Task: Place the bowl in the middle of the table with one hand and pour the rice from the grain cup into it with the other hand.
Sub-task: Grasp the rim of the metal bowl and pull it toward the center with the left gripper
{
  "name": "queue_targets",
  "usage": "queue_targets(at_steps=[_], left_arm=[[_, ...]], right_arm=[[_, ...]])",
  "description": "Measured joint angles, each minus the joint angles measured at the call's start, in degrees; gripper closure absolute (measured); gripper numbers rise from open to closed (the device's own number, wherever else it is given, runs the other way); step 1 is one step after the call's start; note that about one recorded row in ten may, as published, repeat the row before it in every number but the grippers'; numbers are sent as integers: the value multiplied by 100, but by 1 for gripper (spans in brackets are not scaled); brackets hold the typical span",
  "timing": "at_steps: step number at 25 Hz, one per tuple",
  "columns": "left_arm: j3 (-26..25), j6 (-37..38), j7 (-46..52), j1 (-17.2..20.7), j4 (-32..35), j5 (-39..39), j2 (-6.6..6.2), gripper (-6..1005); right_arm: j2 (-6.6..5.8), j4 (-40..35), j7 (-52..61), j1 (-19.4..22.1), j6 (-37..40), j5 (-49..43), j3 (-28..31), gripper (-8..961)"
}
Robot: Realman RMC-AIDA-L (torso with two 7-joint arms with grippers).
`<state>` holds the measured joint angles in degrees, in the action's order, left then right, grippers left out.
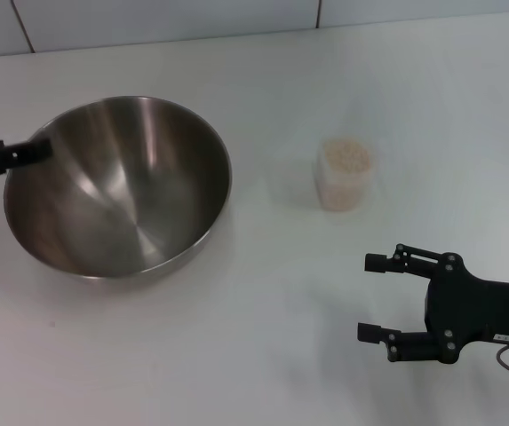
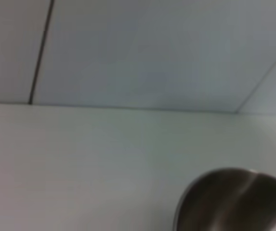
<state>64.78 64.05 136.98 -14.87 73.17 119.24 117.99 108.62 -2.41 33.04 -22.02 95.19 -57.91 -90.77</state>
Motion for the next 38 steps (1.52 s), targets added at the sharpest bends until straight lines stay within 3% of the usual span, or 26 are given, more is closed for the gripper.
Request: queue_targets(at_steps=[18,29,38], left_arm=[[36,265,-532,-323,-430,253,-7,345],[36,342,-667,-448,-436,309,-5,815],[-57,564,-657,-706,-482,305,-15,930]], right_arm=[[0,2,-7,5,-4,0,-1,118],[0,-5,-6,5,-4,0,-1,118],[0,-5,-6,5,-7,0,-1,118]])
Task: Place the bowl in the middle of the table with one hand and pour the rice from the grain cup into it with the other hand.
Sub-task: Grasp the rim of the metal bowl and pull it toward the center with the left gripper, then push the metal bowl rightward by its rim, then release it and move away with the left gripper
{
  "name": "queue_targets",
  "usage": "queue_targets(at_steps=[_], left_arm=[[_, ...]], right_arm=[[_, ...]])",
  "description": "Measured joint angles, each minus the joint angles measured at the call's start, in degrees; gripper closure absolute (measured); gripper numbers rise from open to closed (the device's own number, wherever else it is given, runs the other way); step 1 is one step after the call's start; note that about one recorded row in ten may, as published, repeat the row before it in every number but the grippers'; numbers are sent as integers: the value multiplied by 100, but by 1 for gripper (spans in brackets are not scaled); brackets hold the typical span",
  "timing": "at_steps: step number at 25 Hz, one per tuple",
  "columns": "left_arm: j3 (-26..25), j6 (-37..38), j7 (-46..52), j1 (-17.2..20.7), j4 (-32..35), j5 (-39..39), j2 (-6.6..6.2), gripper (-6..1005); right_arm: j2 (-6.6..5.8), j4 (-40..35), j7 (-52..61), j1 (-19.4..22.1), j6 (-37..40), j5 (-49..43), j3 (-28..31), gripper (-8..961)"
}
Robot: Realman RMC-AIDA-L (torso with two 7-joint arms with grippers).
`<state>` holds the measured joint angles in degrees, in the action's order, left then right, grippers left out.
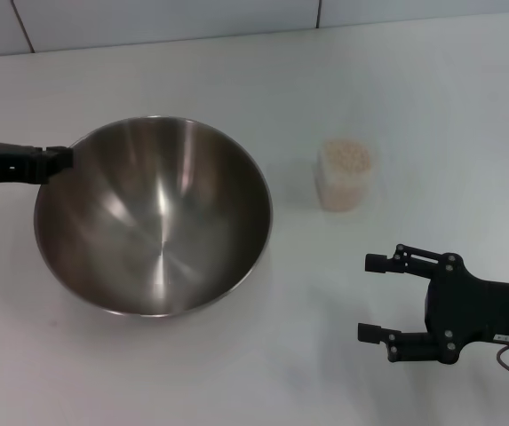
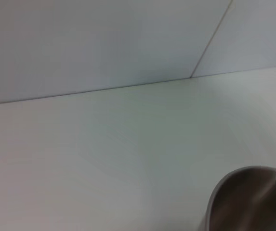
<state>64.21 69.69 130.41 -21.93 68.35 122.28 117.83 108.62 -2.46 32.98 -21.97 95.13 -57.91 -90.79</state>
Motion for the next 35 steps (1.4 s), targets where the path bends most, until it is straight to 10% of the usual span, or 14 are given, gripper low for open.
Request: queue_targets(at_steps=[13,35], left_arm=[[-813,425,-130,-1306,-1306,-4,-222,965],[-1439,322,-636,-2216,-2797,-26,-428,964]], right_arm=[[0,1,11,-17,-13,0,0,119],[0,-35,165,-71,-68,0,0,119]])
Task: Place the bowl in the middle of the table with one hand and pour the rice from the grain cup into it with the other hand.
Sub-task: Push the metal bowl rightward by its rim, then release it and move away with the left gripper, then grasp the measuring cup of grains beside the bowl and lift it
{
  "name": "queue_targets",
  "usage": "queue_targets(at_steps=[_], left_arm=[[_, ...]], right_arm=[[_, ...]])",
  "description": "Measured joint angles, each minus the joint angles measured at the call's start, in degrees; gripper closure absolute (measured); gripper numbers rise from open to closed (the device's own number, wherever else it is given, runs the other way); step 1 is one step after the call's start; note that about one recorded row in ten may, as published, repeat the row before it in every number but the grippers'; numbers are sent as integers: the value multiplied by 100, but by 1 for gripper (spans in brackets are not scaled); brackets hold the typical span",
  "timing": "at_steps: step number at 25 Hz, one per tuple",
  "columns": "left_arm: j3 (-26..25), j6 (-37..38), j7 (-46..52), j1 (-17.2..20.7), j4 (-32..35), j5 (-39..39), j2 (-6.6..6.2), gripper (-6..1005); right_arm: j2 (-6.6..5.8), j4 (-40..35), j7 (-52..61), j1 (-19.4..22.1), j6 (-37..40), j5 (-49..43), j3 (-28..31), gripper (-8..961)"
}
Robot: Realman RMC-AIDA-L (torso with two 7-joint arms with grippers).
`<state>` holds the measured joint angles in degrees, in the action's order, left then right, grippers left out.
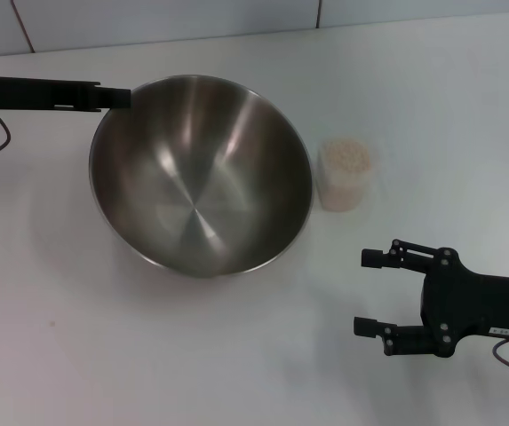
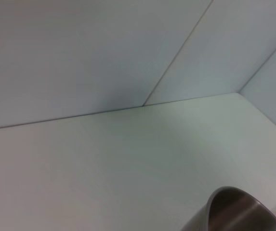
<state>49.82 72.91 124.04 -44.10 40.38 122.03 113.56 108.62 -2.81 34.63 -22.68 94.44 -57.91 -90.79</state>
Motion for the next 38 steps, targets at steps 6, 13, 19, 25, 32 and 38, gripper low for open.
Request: queue_targets(at_steps=[6,13,19,25,32,38], left_arm=[[54,-137,-50,-10,-29,4,52,965],[16,-228,-328,125,-31,7,216,958],[0,-275,-337,216,0,-11,251,897],[-26,-98,-536,374,431,-50,343,788],[334,409,-2257,1462,1858,-1262,480,473],[418,1878,-3819,2351,2336,-1802,451,270]], right_arm=[[0,0,0,0,0,-2,0,119],[0,0,0,0,0,-9,0,119],[5,0,0,7,0,-9,0,119],[8,6,-1,43,0,-8,37,119],[27,12,-78,356,-9,37,771,119],[260,-279,-113,863,-663,42,2332,119]])
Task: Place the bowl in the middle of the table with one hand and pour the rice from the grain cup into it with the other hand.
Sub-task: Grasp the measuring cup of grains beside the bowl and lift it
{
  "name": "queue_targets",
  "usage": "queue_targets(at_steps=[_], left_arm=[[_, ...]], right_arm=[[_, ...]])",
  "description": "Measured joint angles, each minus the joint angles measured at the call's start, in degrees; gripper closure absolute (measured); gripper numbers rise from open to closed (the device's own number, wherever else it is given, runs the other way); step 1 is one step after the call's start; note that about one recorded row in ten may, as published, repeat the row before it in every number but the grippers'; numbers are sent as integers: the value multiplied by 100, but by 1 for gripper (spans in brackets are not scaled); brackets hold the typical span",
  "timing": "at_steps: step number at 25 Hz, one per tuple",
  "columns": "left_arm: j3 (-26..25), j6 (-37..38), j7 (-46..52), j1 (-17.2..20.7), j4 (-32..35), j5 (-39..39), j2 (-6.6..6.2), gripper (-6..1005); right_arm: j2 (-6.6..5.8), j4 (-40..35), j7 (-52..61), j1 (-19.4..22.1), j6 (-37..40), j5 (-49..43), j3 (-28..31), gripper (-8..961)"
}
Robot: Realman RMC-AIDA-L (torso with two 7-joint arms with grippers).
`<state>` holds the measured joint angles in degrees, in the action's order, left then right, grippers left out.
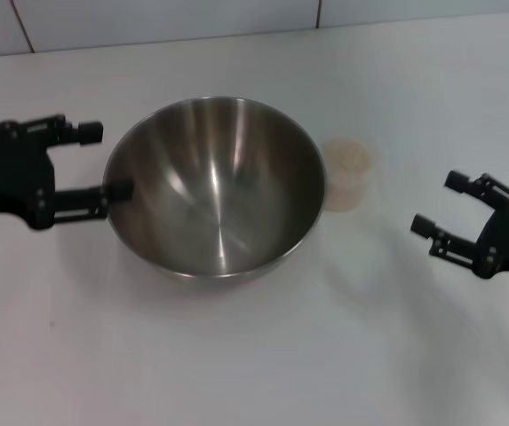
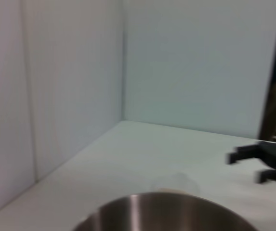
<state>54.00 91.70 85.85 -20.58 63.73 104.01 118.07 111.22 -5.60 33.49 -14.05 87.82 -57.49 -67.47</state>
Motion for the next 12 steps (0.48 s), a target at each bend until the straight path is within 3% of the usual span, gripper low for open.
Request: queue_targets(at_steps=[1,5,12], left_arm=[[-18,161,-1,47,43,10,-17,239],[8,414,256,154,299,236,-77,206],[28,419,480,35,609,784,9,202]], right_arm=[[0,0,0,0,0,0,0,119],[224,-344,26,93,-724,1,439,119],[471,-677,165,-99,-1775,0,517,119]])
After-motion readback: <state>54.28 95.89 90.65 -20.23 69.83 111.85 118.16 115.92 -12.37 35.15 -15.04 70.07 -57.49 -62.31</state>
